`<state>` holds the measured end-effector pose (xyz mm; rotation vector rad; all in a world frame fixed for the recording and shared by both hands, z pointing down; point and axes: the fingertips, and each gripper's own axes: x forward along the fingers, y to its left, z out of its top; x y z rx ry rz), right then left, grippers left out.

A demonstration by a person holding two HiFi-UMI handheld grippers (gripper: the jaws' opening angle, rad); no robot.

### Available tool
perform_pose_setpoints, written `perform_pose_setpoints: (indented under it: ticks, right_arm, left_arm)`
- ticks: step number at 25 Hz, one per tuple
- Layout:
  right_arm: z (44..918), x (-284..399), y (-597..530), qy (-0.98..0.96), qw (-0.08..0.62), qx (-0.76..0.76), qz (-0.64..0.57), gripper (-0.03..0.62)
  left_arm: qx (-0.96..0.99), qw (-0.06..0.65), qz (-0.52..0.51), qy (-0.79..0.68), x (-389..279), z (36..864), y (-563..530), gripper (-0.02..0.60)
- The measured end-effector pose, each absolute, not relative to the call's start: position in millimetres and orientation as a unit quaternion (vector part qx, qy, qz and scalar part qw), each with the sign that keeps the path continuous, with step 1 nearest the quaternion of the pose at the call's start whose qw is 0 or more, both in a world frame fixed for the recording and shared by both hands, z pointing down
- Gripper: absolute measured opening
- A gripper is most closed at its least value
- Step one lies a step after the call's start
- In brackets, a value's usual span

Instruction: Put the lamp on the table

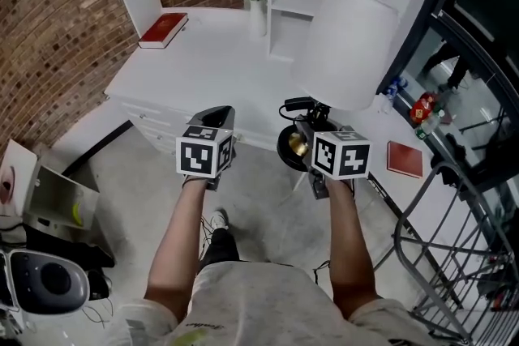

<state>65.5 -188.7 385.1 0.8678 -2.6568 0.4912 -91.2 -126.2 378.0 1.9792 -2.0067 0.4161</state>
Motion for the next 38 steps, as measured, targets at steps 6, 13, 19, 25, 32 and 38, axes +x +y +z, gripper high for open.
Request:
perform_pose_setpoints:
  ticks: [6,13,19,25,32,38]
  right_arm:
    - [381,28,-212,-0.921,0.147,0.320,0.167,0.087]
    - [374,-16,-241,-0.910,0.139,0.349,0.177,0.086]
    - [364,-46,-266,-0.897,0.135,0.381,0.178,0.085]
    - [358,-64,-282,-0.884,0.130,0.411,0.180,0.083]
    - [358,-77,-288,-0.873,0.125,0.434,0.187,0.083]
    - [355,-86,-289,-0.867,0.123,0.446,0.185,0.083]
  left_arm:
    - [0.701,0.145,0.143,-0.683,-132,378,-156,-0.006]
    - [0.724,0.142,0.148,-0.658,-181,370,-196,-0.006]
    - [0.748,0.139,0.152,-0.631,-213,364,-231,-0.006]
    - [0.771,0.137,0.157,-0.602,-231,364,-256,-0.006]
    - [0.785,0.136,0.156,-0.584,-248,366,-270,-0.006]
    - [0.798,0.133,0.150,-0.568,-255,363,-278,-0.006]
